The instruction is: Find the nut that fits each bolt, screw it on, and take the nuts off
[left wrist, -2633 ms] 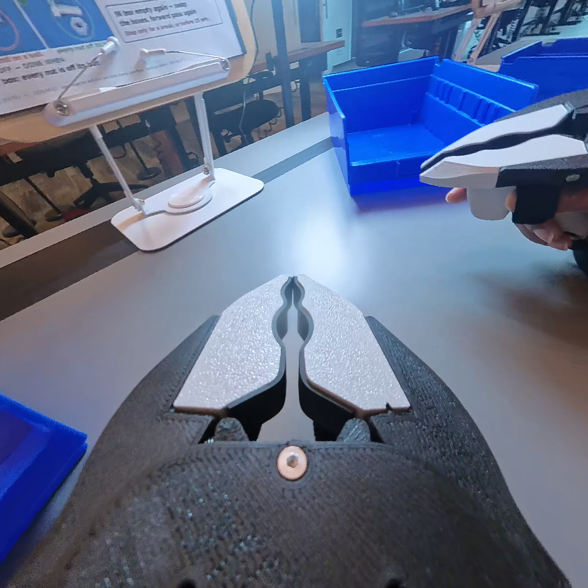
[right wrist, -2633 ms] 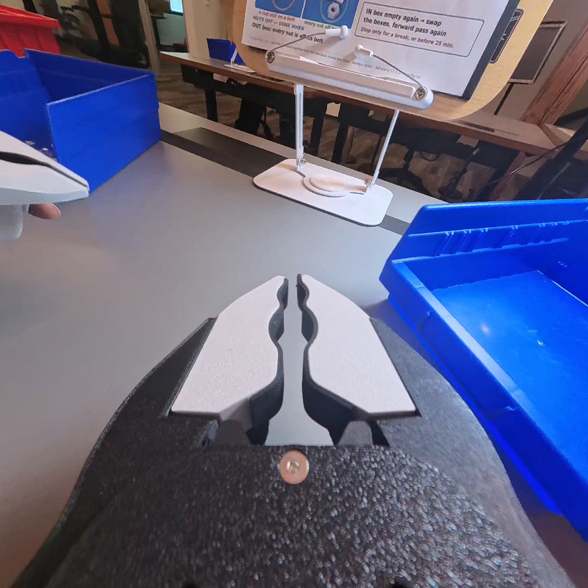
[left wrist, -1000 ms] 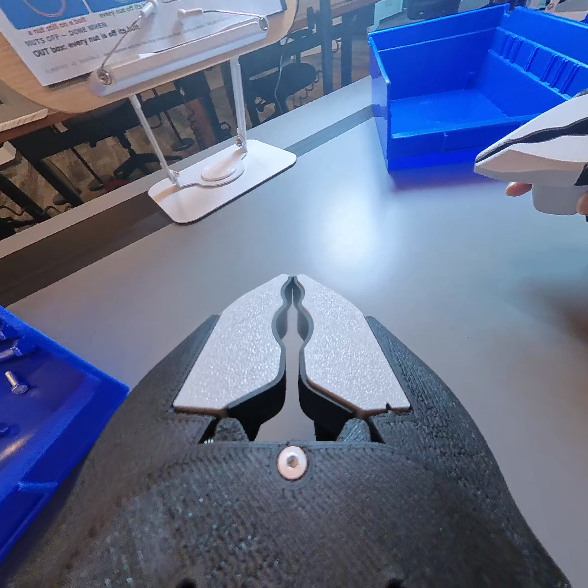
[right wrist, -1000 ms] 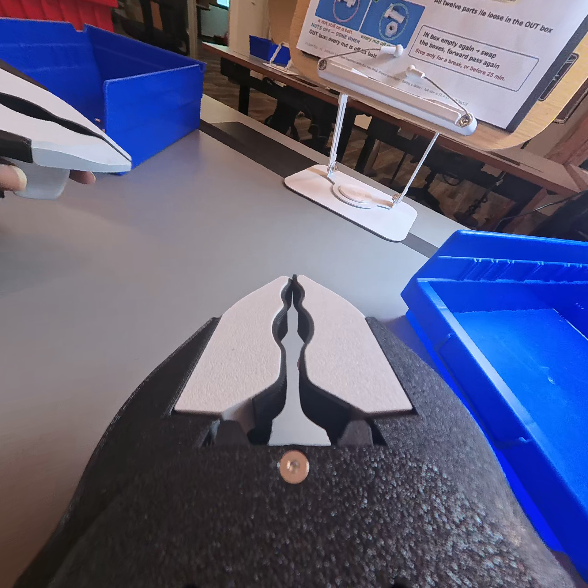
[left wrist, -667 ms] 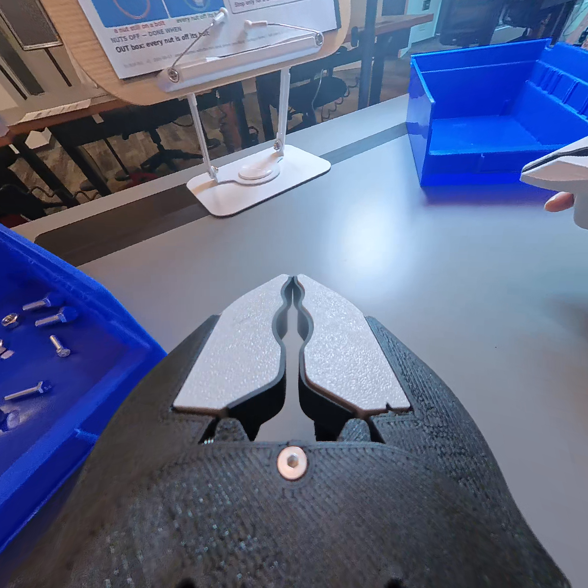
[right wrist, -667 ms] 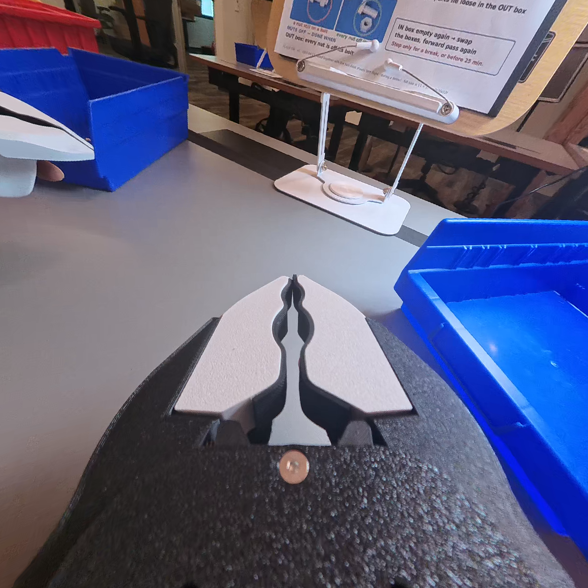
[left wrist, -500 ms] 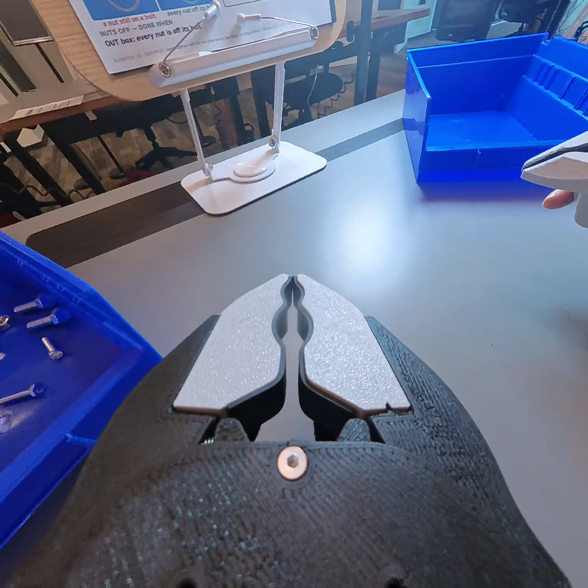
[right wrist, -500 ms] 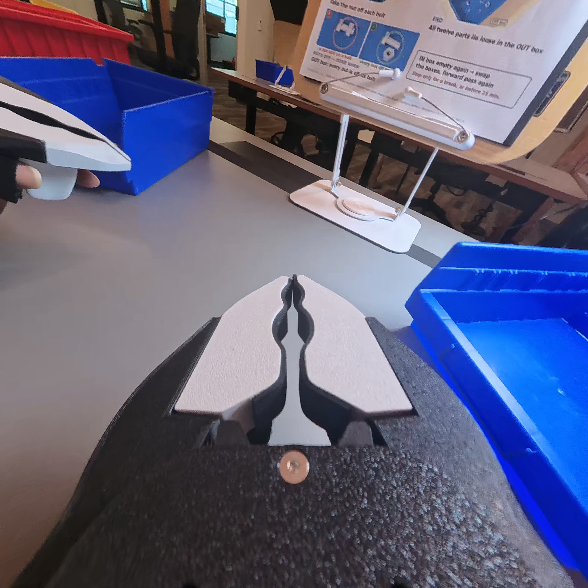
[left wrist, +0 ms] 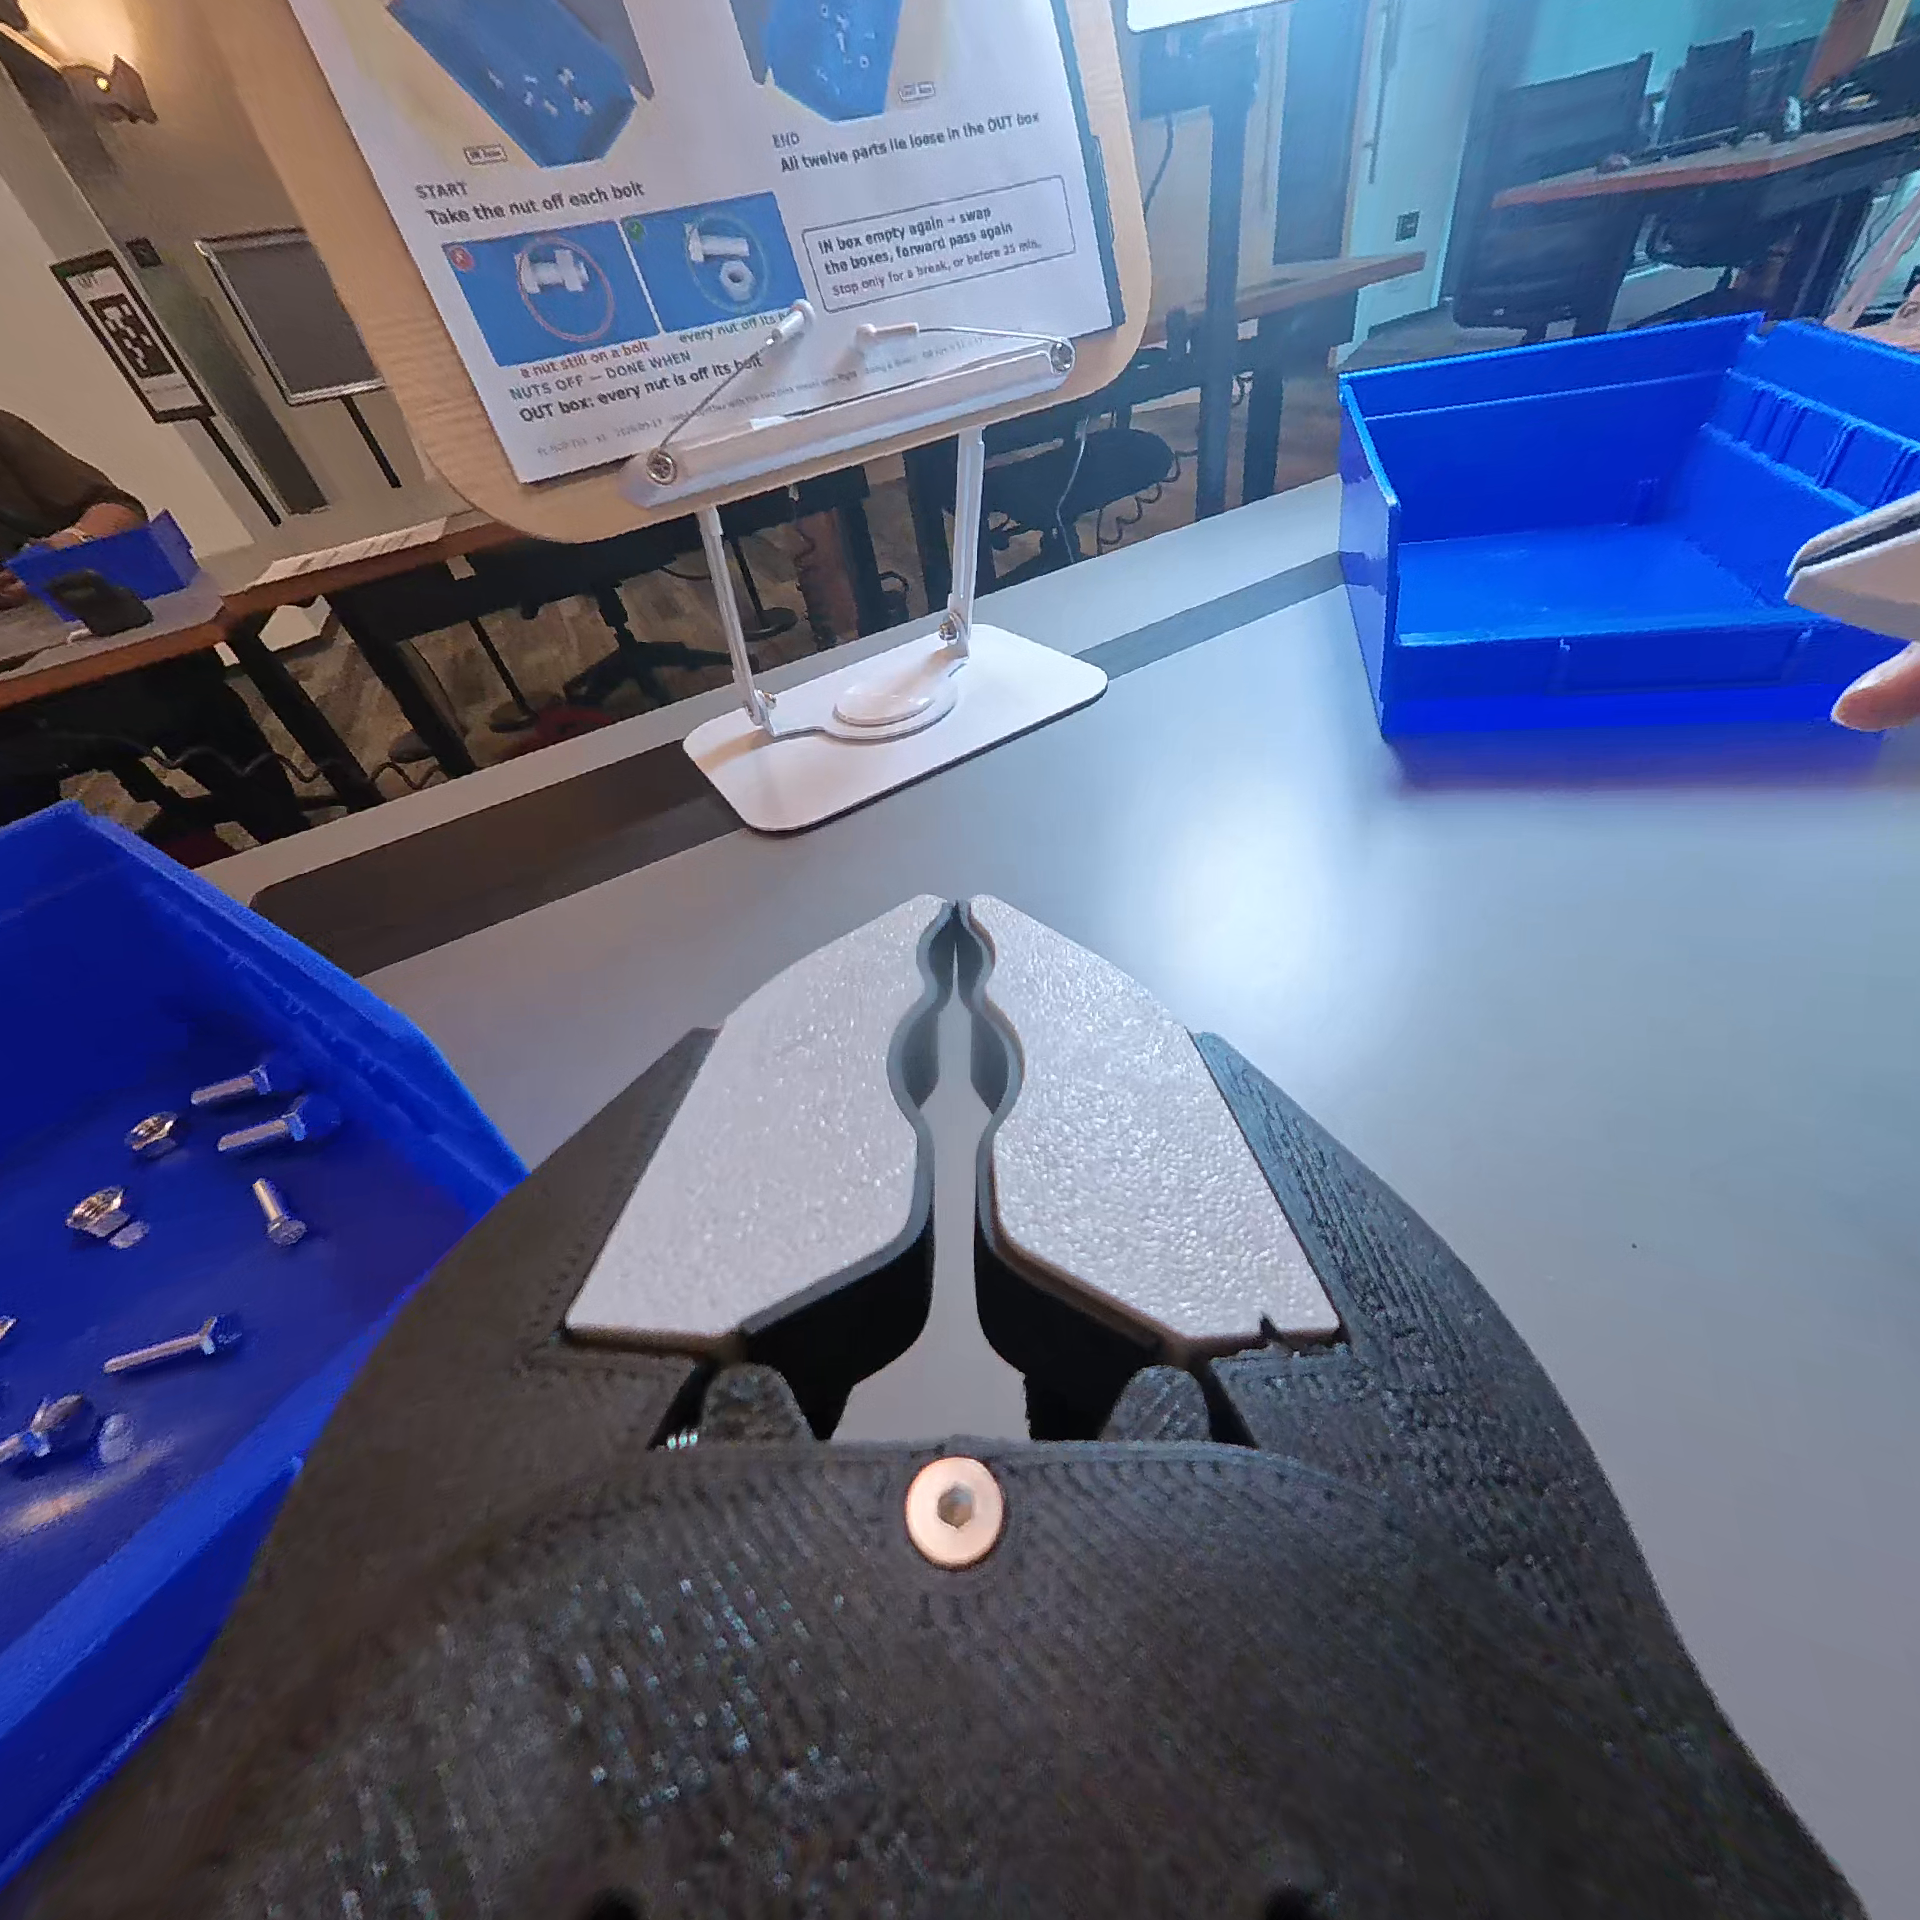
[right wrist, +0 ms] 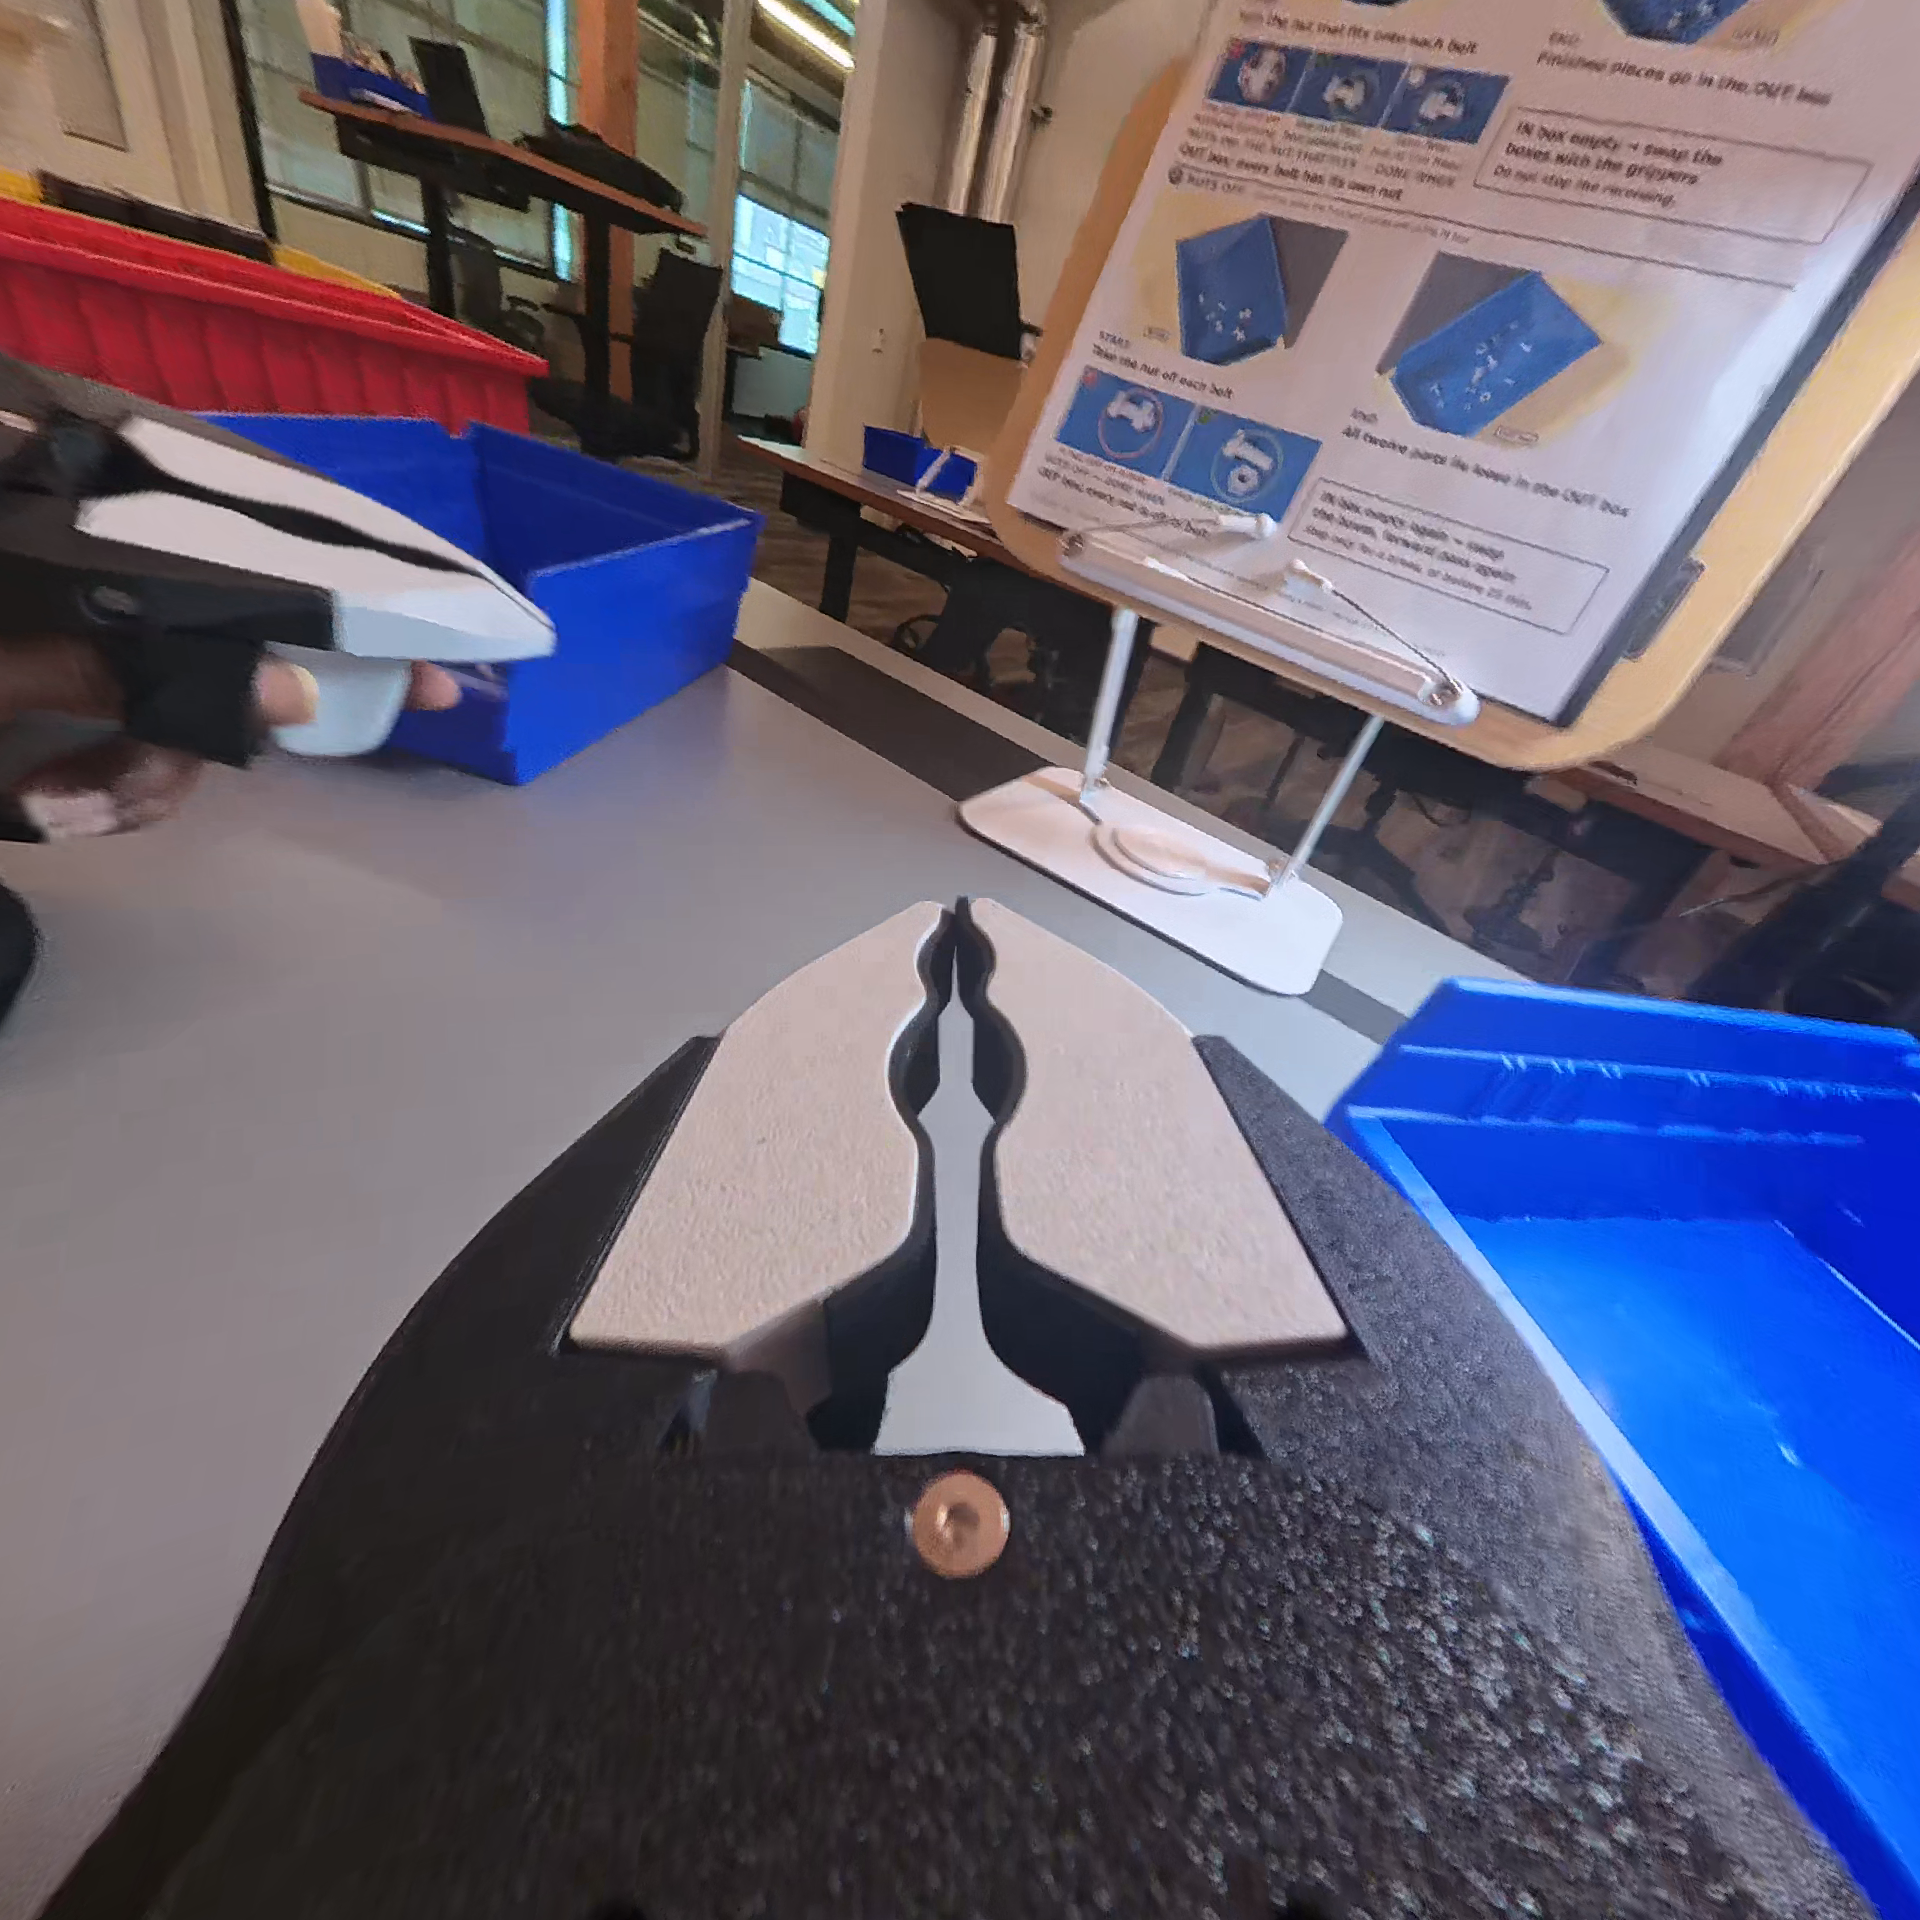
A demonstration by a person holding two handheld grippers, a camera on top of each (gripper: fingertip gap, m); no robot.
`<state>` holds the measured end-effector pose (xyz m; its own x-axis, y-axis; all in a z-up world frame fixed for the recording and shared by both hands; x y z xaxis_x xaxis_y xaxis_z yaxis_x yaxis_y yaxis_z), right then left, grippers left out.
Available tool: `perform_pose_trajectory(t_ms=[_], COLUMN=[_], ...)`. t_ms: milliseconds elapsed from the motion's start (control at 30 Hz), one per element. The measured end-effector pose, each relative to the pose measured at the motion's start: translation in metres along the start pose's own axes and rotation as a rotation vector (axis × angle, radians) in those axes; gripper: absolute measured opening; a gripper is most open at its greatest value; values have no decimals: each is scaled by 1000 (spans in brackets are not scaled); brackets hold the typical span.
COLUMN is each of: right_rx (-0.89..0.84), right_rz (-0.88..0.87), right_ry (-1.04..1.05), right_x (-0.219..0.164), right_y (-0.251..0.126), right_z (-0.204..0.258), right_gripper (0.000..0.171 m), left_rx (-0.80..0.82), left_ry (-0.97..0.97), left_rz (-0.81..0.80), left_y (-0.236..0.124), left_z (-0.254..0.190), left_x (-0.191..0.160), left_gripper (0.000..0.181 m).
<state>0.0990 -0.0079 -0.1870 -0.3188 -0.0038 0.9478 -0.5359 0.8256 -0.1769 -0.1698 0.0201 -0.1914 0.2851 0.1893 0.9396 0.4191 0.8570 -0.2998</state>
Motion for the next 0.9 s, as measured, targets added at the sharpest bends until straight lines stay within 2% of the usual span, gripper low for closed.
perform_pose_trajectory(t_ms=[233, 333, 467, 600, 900], right_rx=[347, 471, 450, 376, 380], right_rz=[-168, -163, -2, 127, 156], right_ry=[-176, -251, -328, -314, -238], right_x=[60, 84, 98, 83, 65], right_y=[2, 7, 30, 54, 67], right_z=[58, 84, 105, 105, 104], right_gripper=[0, 0, 0, 0, 0], left_rx=[26, 35, 96, 127, 235], left_ry=[146, 181, 231, 270, 425], left_rz=[73, 115, 147, 204, 267], left_y=[41, 67, 101, 125, 132], left_z=[-23, -25, -22, -18, -16], left_x=[7, 12, 24, 17, 4], left_gripper=[0, 0, 0, 0, 0])
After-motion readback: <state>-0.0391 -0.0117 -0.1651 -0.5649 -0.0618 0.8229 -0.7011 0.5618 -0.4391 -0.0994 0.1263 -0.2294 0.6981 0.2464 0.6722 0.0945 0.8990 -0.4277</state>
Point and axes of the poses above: each gripper's, where its closed fingertips meet, y out along the fingers, x out of its top, z = x × y across the jaws, the point moved 10 cm from there along -y, back along the fingers, and after that the axes turned 9 degrees about z, right-handed, at the moved point
